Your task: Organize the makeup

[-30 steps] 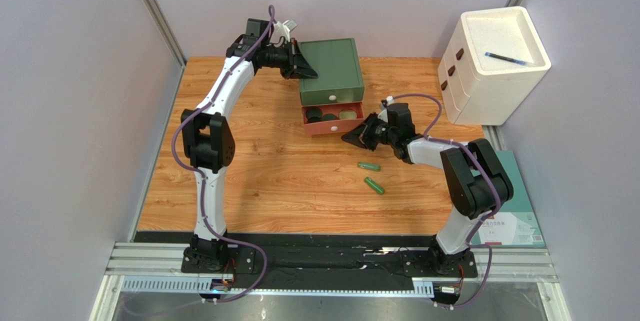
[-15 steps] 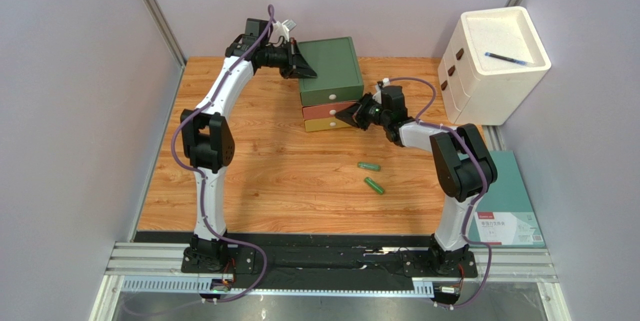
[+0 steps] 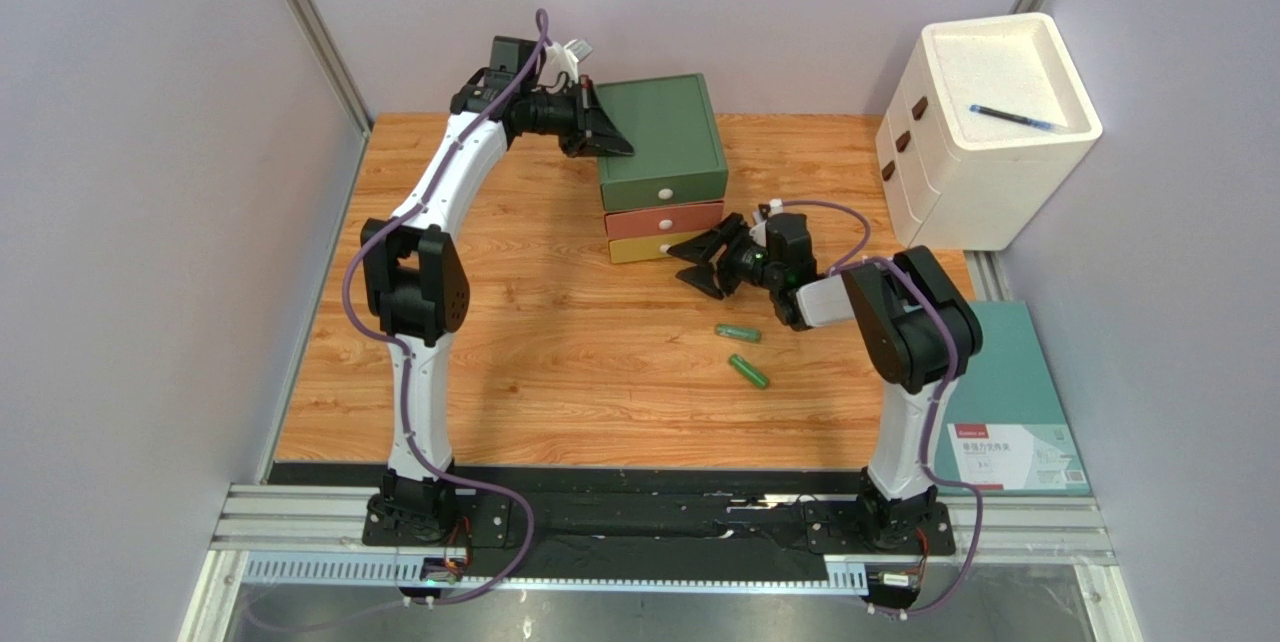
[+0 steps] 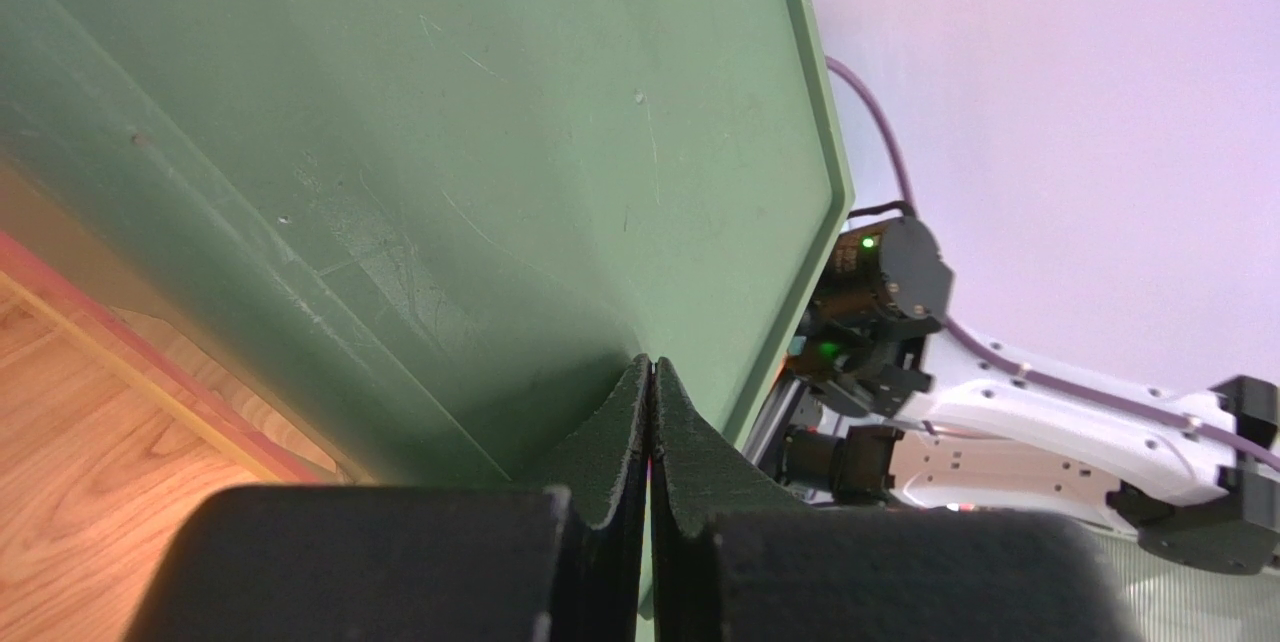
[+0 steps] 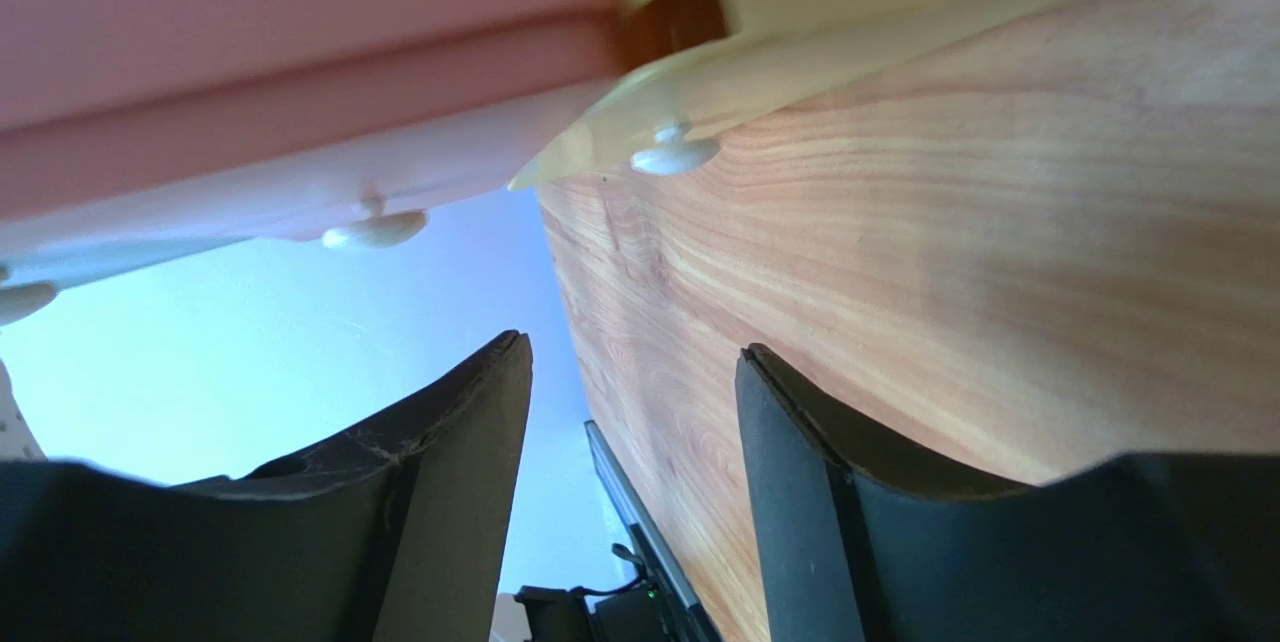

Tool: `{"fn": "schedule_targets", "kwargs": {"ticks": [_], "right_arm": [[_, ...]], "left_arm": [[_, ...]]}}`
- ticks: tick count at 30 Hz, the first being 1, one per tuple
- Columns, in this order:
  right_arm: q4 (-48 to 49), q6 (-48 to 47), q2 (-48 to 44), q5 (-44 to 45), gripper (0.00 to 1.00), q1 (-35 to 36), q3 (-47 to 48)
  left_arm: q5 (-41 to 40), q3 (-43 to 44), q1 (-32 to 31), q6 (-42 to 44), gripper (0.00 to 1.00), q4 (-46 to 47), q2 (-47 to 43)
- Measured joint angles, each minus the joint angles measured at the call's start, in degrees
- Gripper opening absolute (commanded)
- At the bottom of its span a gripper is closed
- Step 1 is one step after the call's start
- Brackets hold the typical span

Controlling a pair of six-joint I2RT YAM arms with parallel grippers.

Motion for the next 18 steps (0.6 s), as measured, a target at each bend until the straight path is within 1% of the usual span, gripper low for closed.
{"fn": "schedule_targets", "kwargs": {"ticks": [7,10,13,18], "right_arm": [[19.2,7.0,13.2,-1.5,0.54,0.0,-0.1],[26.8,9.4,16.5,-1.7,0.54,0.0,0.5],[31.1,10.9,18.3,-1.6,0.53,0.0,0.5],[35.8,12.7,19.8,-0.5,0.51,0.1,0.0]], "left_arm": [[0.0,0.0,0.0,0.1,0.0,0.0,0.0],[0.0,0.0,0.0,0.2,0.0,0.0,0.0],[0.0,-0.1,0.0,0.2,0.0,0.0,0.0],[0.1,-0.4,0.0,0.2,0.0,0.2,-0.1]]}}
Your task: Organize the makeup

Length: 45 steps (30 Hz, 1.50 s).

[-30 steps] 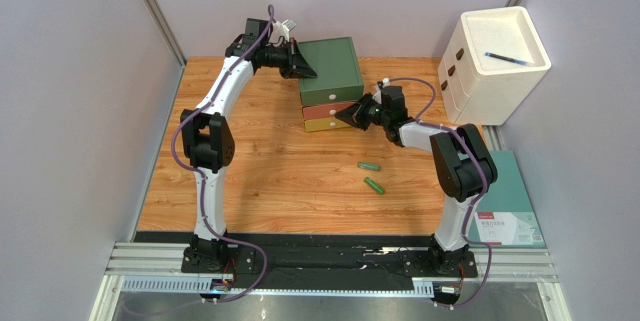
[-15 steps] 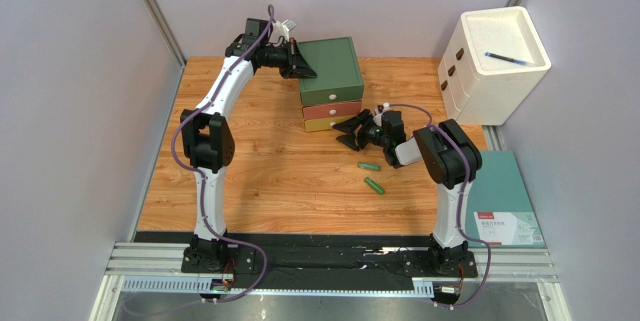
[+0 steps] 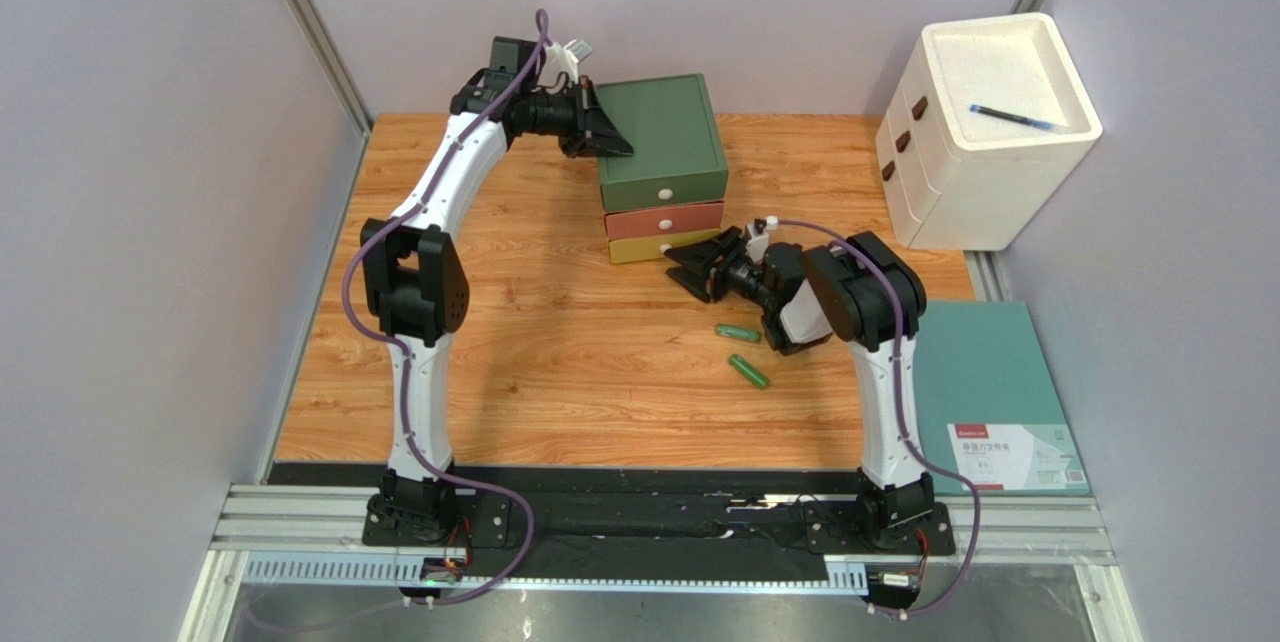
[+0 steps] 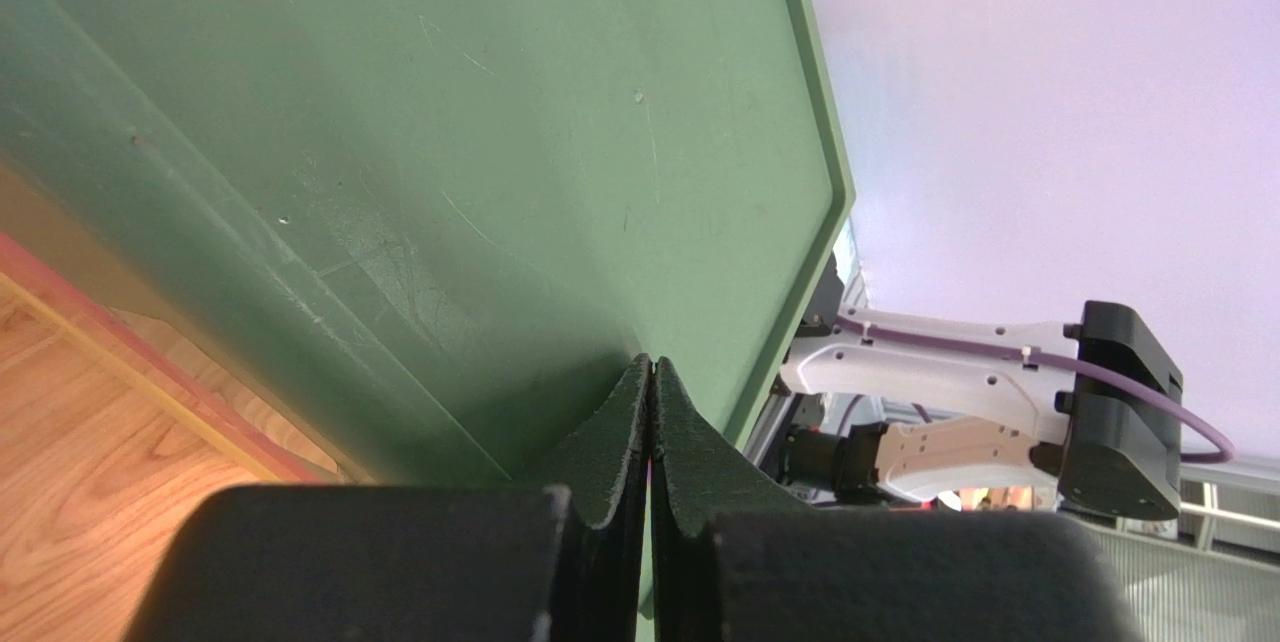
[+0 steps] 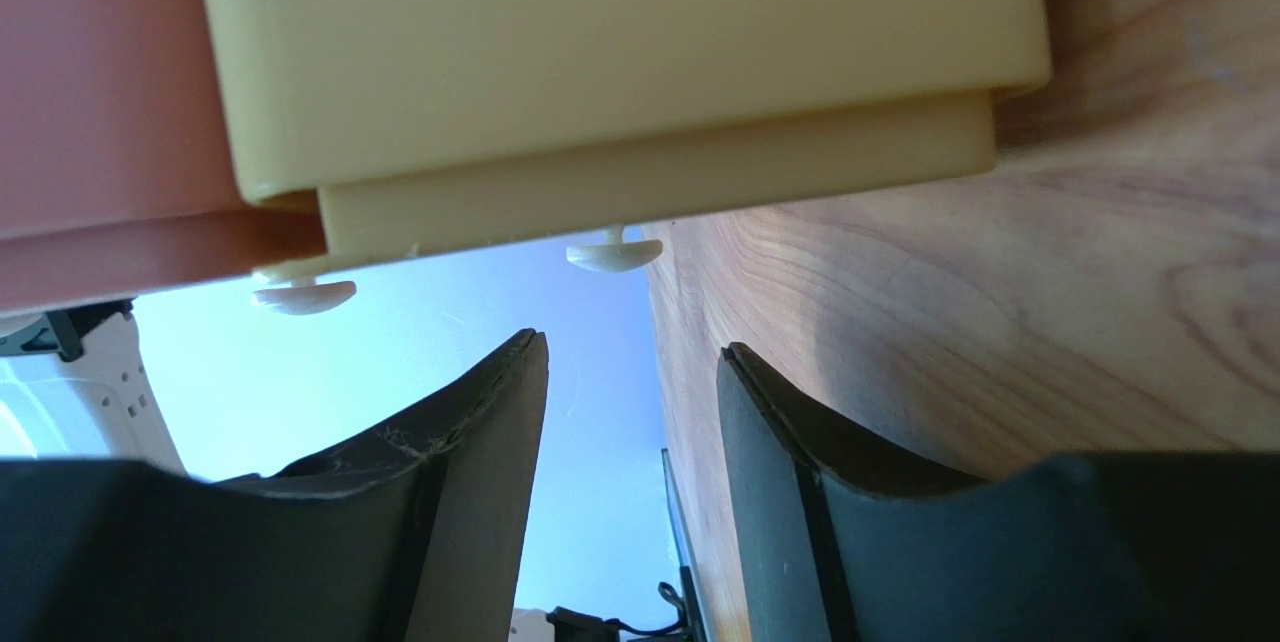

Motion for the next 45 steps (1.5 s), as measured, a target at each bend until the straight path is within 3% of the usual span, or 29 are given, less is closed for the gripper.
{"fn": "schedule_targets", "kwargs": {"ticks": [11,23,35,42,45], "right_arm": [[10.8,2.9,4.8,8.4,0.51,2.3,0.0],[12.0,3.0,6.0,16.7,0.47,4.2,0.6],[12.3,4.9,6.7,23.2,0.33,6.1,-0.2],[12.3,5.4,6.8,23.8,0.12,6.3,0.0],[12.3,5.4,6.8,23.8,0.11,6.3,0.0]], "left_arm": [[0.0,0.0,0.0,0.2,0.0,0.0,0.0],[0.1,-0.4,0.0,0.2,0.0,0.4,-0.2],[0.1,-0.4,0.0,0.5,0.0,0.5,-0.2],[0.2,-0.5,0.2,0.6,0.0,0.4,-0.3],[0.3,-0.5,0.3,0.6,0.0,0.4,-0.3]]}}
